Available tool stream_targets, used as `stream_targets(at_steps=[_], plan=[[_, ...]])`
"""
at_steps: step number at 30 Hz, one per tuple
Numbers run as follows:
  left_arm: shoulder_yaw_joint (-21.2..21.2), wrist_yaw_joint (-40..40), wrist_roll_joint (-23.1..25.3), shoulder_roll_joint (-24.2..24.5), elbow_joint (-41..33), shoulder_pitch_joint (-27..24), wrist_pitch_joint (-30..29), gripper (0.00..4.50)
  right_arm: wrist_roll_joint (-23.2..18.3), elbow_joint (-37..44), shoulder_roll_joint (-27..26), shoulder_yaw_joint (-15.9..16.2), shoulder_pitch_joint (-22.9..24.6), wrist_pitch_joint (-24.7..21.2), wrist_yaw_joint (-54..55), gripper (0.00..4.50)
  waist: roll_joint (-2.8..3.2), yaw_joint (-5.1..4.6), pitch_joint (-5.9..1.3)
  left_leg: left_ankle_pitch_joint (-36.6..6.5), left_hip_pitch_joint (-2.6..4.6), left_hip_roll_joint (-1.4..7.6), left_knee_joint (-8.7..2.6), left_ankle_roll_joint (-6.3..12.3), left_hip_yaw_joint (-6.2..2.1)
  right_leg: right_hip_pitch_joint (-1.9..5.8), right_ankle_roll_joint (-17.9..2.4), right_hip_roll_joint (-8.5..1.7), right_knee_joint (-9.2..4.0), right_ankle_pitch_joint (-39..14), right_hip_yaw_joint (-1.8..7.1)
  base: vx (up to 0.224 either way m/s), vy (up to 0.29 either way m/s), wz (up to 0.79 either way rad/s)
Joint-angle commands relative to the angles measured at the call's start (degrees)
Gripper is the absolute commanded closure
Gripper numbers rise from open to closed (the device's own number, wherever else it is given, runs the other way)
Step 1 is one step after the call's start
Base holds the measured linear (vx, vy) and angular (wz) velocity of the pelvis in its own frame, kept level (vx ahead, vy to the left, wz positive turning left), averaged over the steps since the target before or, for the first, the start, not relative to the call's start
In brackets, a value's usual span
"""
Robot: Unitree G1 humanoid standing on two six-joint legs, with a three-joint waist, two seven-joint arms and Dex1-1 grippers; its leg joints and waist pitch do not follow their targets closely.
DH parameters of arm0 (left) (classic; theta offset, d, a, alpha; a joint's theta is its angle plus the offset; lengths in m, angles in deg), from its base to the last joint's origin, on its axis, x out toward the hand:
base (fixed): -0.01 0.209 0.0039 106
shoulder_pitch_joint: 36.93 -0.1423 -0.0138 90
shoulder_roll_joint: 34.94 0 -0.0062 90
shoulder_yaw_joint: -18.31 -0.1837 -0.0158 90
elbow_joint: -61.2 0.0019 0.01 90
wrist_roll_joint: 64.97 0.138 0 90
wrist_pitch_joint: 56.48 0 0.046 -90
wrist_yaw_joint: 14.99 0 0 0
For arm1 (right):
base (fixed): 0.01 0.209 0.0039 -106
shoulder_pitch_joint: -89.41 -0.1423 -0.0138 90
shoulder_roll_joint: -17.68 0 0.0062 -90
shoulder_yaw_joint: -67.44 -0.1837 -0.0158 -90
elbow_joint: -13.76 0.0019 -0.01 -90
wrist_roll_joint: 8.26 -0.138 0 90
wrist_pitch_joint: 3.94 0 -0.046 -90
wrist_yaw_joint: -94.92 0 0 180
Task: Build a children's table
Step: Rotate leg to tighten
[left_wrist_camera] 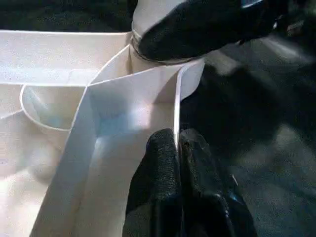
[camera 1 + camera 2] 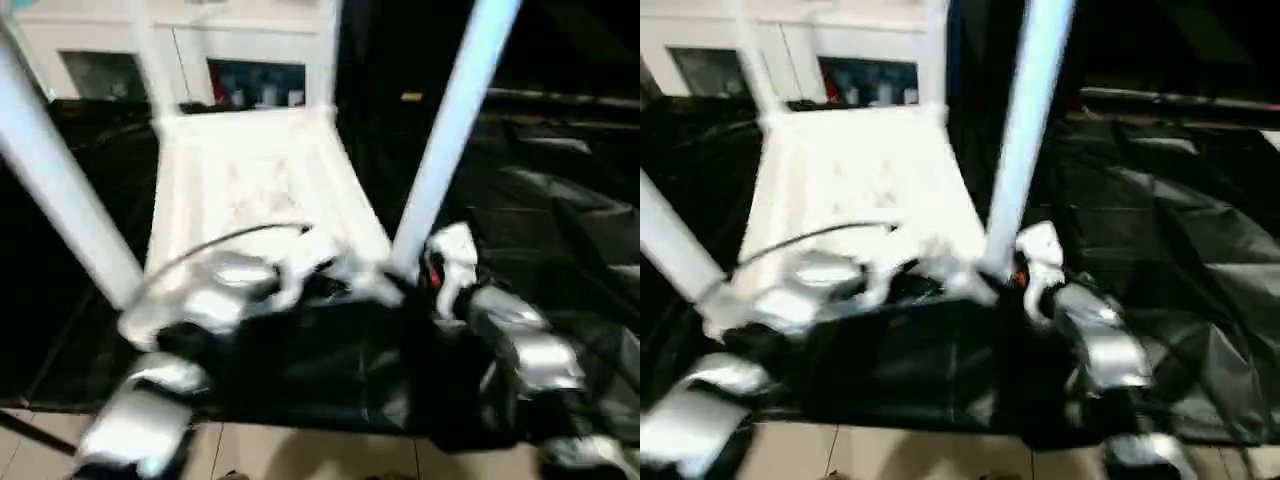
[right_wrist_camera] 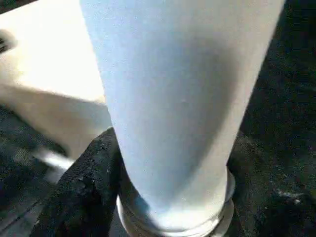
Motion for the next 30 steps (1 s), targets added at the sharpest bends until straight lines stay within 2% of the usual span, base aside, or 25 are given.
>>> stream_targets(at_steps=[1,2,3,6,7,9,10,12,14,15,16,18,19,20,24,26,28,30], plan=[[0.5,5.9,-1.1,-4.4,1.7,0.4,-0.3,4.5,-0.1,-1.7,-3.6,1.0,0.1,-2.4,4.8,1.81,-0.45,-0.09,-2.38,-14.2,0.35,1.22,-4.32,1.23,-0.78,1.74,-8.9,-2.63,-5.34,-22.3,2.22,0.0,0.0,0.0],[0.1,6.9,-0.7,-5.7,2.0,0.6,-0.4,4.5,0.5,-1.9,-4.8,0.8,-0.1,-2.5,7.1,1.82,-0.7,-0.22,-2.51,-13.3,0.08,1.19,-4.28,1.44,-0.76,1.98,-9.0,-2.53,-5.18,-20.4,2.23,0.0,0.0,0.0],[-0.4,7.8,-0.2,-7.1,2.2,0.7,-0.3,4.5,1.4,-1.8,-5.9,1.2,-0.1,-2.3,8.8,1.82,-0.41,-0.12,-2.47,-12.6,0.06,1.2,-4.3,1.47,-0.75,1.93,-9.5,-2.51,-5.02,-18.5,2.25,0.0,0.0,0.0],[-1.4,8.2,0.0,-10.3,2.2,0.6,-0.2,4.5,3.6,-0.7,-7.8,4.9,0.4,-1.1,7.0,1.82,-0.52,-0.01,-2.59,-11.2,-0.14,1.14,-4.15,2.5,-0.64,2.25,-10.3,-2.48,-4.7,-14.8,2.22,0.0,0.0,0.0],[-1.4,8.2,0.0,-10.3,2.2,0.6,-0.2,4.5,3.6,-0.7,-7.8,5.0,0.4,-1.1,6.9,1.82,-0.5,-0.04,-2.58,-11.2,-0.26,1.11,-4.17,2.73,-0.66,2.34,-10.3,-2.47,-4.65,-14.7,2.19,0.0,0.0,0.0],[-1.6,8.0,0.0,-11.0,2.6,0.5,0.1,4.5,2.3,-0.6,-8.7,4.5,0.6,-0.8,6.6,1.12,-0.4,0.07,-2.61,-11.1,-0.22,1.14,-4.14,3.48,-0.64,2.34,-10.4,-2.56,-4.71,-14.7,2.21,0.0,0.0,0.0],[-1.7,8.0,0.0,-10.9,2.6,0.4,0.2,4.5,1.9,-0.7,-8.6,4.1,0.4,-0.5,6.5,1.12,-0.41,0.08,-2.59,-11.3,-0.22,1.12,-4.15,3.56,-0.61,2.33,-10.4,-2.53,-4.75,-14.9,2.21,0.0,0.0,0.0],[-1.5,6.6,-0.2,-9.5,2.3,0.0,0.5,4.5,1.6,-0.1,-6.9,4.1,0.0,0.0,4.7,1.06,-0.34,0.16,-2.5,-12.2,-0.2,1.13,-4.25,3.55,-0.64,2.29,-10.0,-2.62,-4.95,-16.6,2.21,0.0,0.0,0.0],[-1.3,5.1,-0.4,-8.4,2.2,-0.1,0.7,4.5,2.0,0.7,-5.3,4.9,-0.1,0.4,2.3,0.67,-0.31,0.17,-2.51,-12.6,-0.13,1.18,-4.32,3.39,-0.69,2.24,-9.6,-2.66,-5.09,-17.6,2.2,0.0,0.0,0.0],[-1.3,5.1,-0.4,-8.4,2.2,-0.1,0.7,4.5,2.0,0.7,-5.3,4.9,-0.1,0.4,2.3,0.64,-0.37,0.12,-2.61,-12.4,-0.23,1.15,-4.25,3.5,-0.69,2.37,-9.6,-2.59,-4.95,-16.9,2.19,0.0,0.0,0.0],[-1.2,4.7,-0.4,-8.1,2.1,-0.2,0.7,4.5,1.7,1.0,-4.9,5.0,-0.1,0.3,1.3,0.64,-0.35,0.1,-2.56,-12.0,-0.33,1.17,-4.29,3.69,-0.69,2.38,-9.8,-2.58,-4.89,-16.1,2.18,0.0,0.0,0.0],[-1.0,-0.1,-0.9,-5.5,1.1,-0.9,1.2,4.5,1.3,3.3,-0.6,7.1,0.6,0.6,-7.5,0.64,-0.43,0.17,-2.63,-11.5,-0.41,1.18,-4.23,4.13,-0.73,2.6,-9.9,-2.59,-4.81,-15.4,2.1,0.0,0.0,0.0],[-1.0,-0.1,-0.9,-5.5,1.1,-0.9,1.2,4.5,1.3,3.4,-0.6,7.1,0.6,0.6,-7.5,0.64,-0.43,0.21,-2.63,-11.4,-0.41,1.19,-4.16,4.42,-0.69,2.62,-10.1,-2.63,-4.79,-15.0,2.12,0.0,0.0,0.0],[-1.1,-2.4,-1.1,-4.1,0.7,-1.2,1.6,4.5,0.6,4.6,1.5,7.6,1.1,0.8,-11.7,0.64,-0.71,0.28,-2.62,-10.9,-0.55,1.21,-4.09,5.12,-0.61,2.64,-10.4,-2.66,-4.66,-14.1,2.2,0.0,0.0,0.0],[-1.7,-8.7,-2.0,-1.0,-1.2,-2.5,2.7,4.5,-2.5,8.0,5.4,8.3,1.9,0.0,-20.4,0.64,-0.77,0.24,-2.63,-10.1,-0.55,1.27,-4.01,6.32,-0.55,2.7,-11.5,-2.69,-4.57,-13.4,2.14,0.0,0.0,0.0],[-2.4,-15.3,-3.5,1.7,-4.1,-4.3,3.2,4.5,-3.7,9.8,8.4,9.1,2.3,-0.9,-25.9,0.64,-0.67,0.19,-2.57,-10.5,-0.51,1.42,-4.1,6.34,-0.58,2.64,-11.6,-2.73,-4.62,-14.2,2.17,0.0,0.0,0.0],[-2.7,-18.0,-4.1,2.9,-5.5,-5.0,2.8,4.5,-4.0,10.2,9.4,9.2,2.3,-1.2,-27.5,0.64,-0.47,0.18,-2.53,-11.0,-0.43,1.7,-4.22,6.29,-0.63,2.49,-12.0,-2.74,-4.49,-13.9,2.21,0.0,0.0,0.0],[-3.2,-20.3,-4.5,4.2,-6.7,-5.8,2.7,4.5,-4.0,10.2,10.2,9.3,2.3,-0.9,-28.4,0.64,-0.31,0.38,-2.68,-10.9,-0.01,1.83,-4.13,5.64,-0.52,2.3,-13.1,-2.81,-4.24,-12.2,2.34,0.0,0.0,0.0]])
